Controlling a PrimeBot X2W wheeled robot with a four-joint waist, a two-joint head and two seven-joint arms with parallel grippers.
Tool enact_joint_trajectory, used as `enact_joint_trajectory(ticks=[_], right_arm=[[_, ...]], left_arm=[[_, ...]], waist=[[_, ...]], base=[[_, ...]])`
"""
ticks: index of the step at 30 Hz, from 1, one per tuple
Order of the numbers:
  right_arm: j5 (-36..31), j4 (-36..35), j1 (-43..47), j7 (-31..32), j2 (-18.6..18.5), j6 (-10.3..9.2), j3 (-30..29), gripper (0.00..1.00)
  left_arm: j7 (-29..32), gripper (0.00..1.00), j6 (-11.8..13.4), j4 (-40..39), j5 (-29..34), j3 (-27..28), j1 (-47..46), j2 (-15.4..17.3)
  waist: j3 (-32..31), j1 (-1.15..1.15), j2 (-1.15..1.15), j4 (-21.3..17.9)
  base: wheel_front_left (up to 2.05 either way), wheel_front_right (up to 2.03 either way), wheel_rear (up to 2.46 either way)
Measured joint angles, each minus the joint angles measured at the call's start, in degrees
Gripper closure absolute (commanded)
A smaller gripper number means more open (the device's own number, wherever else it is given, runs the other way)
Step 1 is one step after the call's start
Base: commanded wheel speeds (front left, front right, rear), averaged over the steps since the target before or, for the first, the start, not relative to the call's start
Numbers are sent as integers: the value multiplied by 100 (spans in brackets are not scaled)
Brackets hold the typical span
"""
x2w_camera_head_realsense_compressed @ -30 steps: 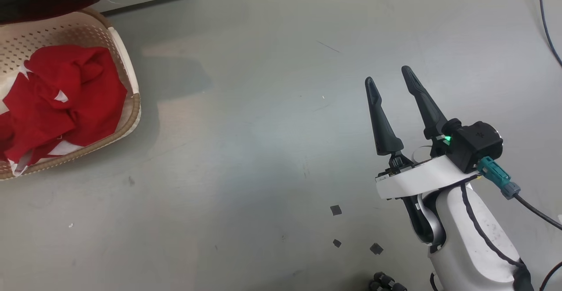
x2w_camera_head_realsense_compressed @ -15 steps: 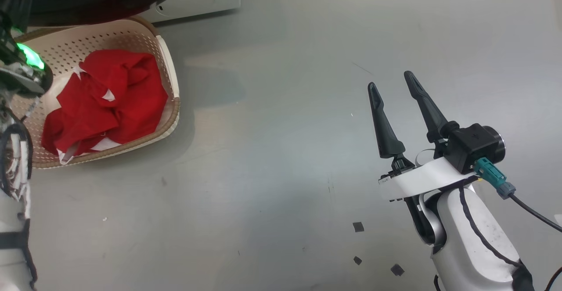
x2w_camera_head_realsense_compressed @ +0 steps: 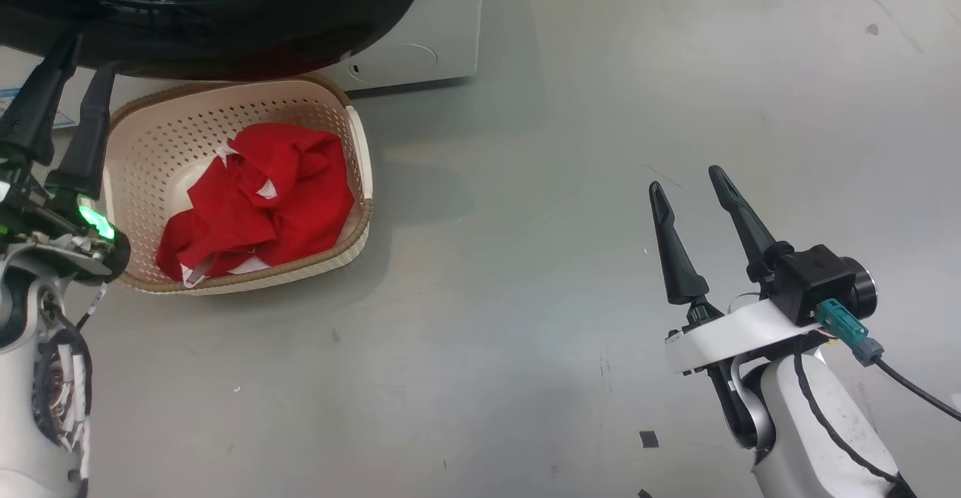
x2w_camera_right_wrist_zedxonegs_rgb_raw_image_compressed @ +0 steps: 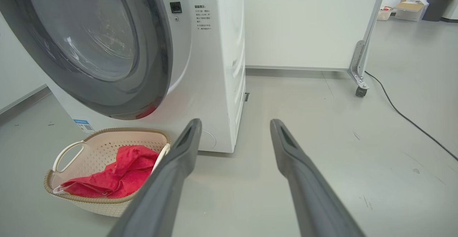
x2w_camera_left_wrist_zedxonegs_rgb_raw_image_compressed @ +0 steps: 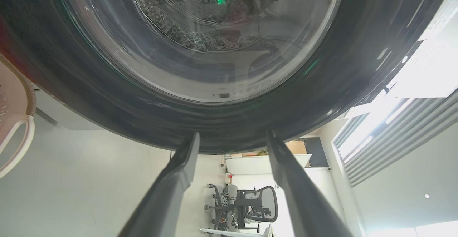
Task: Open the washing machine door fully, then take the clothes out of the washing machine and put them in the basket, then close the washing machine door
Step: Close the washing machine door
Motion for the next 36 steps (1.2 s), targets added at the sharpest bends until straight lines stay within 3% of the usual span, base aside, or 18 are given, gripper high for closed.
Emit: enact_joint_trajectory(ticks=[8, 13, 16, 21, 26, 29, 36], right_arm=[[-16, 13, 144, 0, -21, -3, -86, 0], [-25, 42, 302, 0, -20, -5, -175, 0], [-26, 52, 433, 0, -33, -13, -243, 0], [-86, 71, 521, 0, -112, -58, -296, 0], [-152, 108, 637, 0, -153, -58, -300, 0], [-159, 110, 712, 0, -163, -59, -305, 0], [-213, 155, 984, 0, -208, -65, -315, 0]], left_arm=[[-359, 0, 0, -602, 163, 337, 714, -225], [-817, 0, 0, -1248, 781, 552, 1191, -350], [-1162, 0, 0, -1624, 1706, 439, 1420, -240], [-1818, 0, -1, -2163, 3532, -56, 1851, 243], [-2471, 0, -5, -2297, 5045, -532, 2382, 598], [-2784, 0, -5, -2228, 5817, -778, 2722, 695], [-3230, 0, 110, -1951, 6907, -1240, 3266, 661]], waist=[[-325, 0, 0, 256], [-594, 0, 0, 375], [-729, 0, 0, 434], [-939, 0, 0, 558], [-1161, 0, 0, 668], [-1299, 0, 0, 727], [-1598, 0, 0, 882]], base=[[0, 0, 0], [0, 0, 0], [0, 0, 0], [0, 0, 0], [0, 0, 0], [0, 0, 0], [0, 0, 0]])
